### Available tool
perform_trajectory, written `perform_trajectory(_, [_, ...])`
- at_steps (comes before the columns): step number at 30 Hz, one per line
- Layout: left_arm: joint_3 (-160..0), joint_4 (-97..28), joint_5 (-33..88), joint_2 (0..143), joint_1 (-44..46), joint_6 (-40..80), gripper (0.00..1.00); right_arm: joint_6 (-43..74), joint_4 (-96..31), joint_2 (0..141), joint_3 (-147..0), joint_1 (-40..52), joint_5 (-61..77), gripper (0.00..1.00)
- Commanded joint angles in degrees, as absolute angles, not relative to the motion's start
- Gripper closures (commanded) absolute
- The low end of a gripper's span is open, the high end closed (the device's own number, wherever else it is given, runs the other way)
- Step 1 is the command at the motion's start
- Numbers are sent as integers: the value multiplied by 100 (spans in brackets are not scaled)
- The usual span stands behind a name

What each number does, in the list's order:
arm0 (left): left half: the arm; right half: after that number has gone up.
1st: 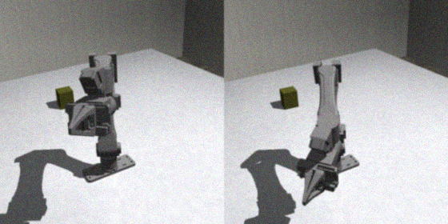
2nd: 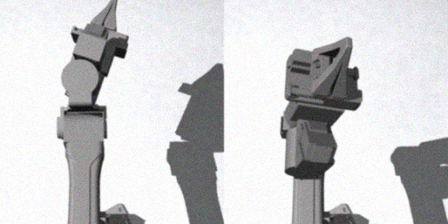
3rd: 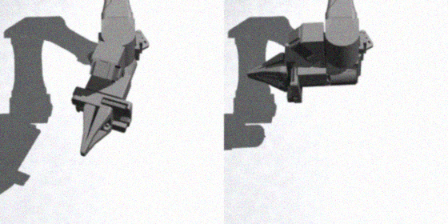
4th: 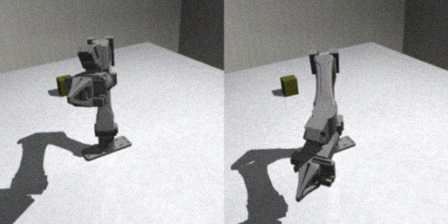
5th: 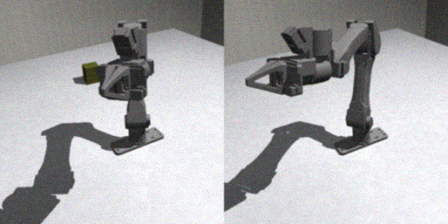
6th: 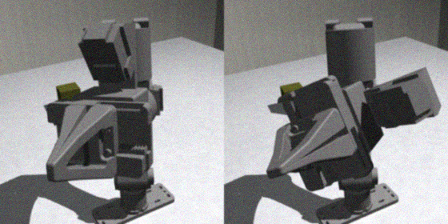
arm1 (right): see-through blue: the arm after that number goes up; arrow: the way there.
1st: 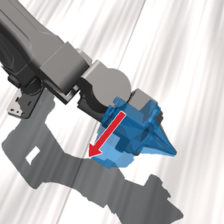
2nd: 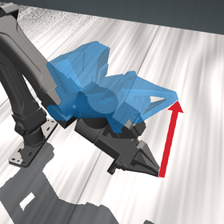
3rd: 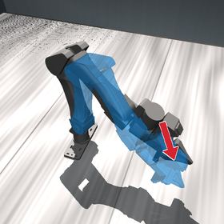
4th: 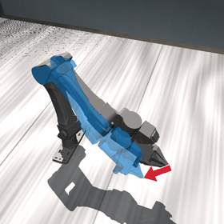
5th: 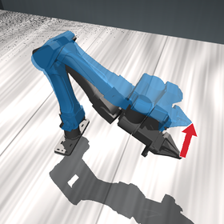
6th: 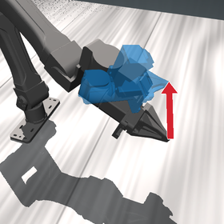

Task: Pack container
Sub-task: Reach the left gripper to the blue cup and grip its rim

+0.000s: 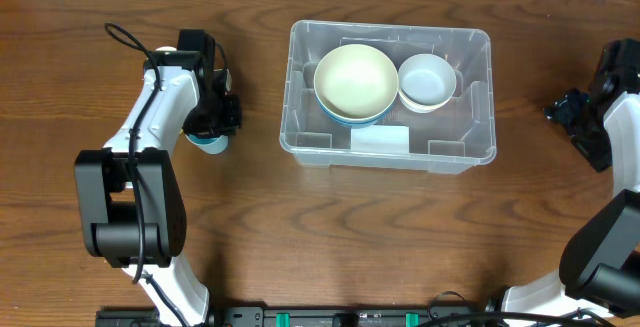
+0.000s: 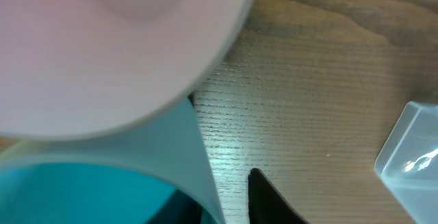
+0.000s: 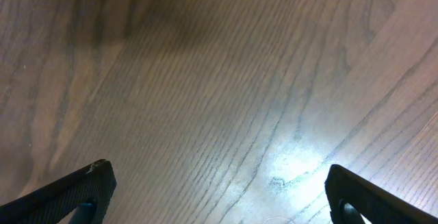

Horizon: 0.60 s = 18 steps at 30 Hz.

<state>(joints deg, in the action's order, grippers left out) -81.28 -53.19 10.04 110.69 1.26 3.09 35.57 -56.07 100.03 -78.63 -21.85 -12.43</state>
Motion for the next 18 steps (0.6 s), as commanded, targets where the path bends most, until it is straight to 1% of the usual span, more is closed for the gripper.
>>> perform_trajectory(1, [-8093,-5374,941,10969,121,368,81,3638,-5612,10020,-7852,-2217,-1295,1])
perform_trajectory(4, [-8093,-5415,941,10897,121,368,81,3638,-5610,10020,-7852,-2217,-1295,1])
perform_trajectory(5, [-8093,-5439,941,10884,121,368,85,3638,-5612,10020,-7852,-2217,-1295,1])
perform_trajectory(9, [-8097,-5594,941,10853,121,370,94,3638,-5612,10020,-7852,-2217,-1295,1])
perform_trajectory(18, [-8221,-5885,947,10840,123,395,94,3638,-5612,10020,-7852,-2217,-1295,1])
